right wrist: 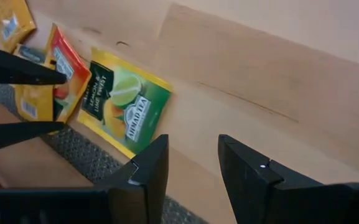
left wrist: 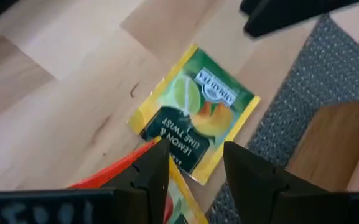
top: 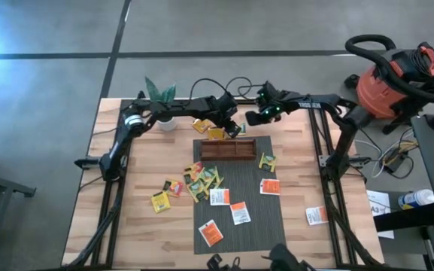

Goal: Pick & Place Tea
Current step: Put the yellow tea bag into the left compartment of the wooden organizer

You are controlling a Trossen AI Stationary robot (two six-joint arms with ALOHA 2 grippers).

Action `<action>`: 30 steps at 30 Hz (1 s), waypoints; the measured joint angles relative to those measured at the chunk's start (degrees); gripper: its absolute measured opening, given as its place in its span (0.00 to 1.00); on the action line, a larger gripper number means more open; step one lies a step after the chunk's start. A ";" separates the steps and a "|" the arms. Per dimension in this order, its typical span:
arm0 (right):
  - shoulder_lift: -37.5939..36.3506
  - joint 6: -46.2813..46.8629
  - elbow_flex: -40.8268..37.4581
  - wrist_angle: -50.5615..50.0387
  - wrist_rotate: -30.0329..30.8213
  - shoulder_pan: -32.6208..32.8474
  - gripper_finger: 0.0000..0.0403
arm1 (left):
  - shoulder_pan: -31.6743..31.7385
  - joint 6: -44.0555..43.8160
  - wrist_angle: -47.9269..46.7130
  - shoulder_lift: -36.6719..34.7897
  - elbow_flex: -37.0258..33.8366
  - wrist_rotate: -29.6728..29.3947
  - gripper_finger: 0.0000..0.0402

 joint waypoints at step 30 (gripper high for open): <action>12.89 -10.65 16.38 -10.07 -4.38 1.13 0.34 | 5.40 0.44 -2.57 1.12 -0.28 9.18 0.37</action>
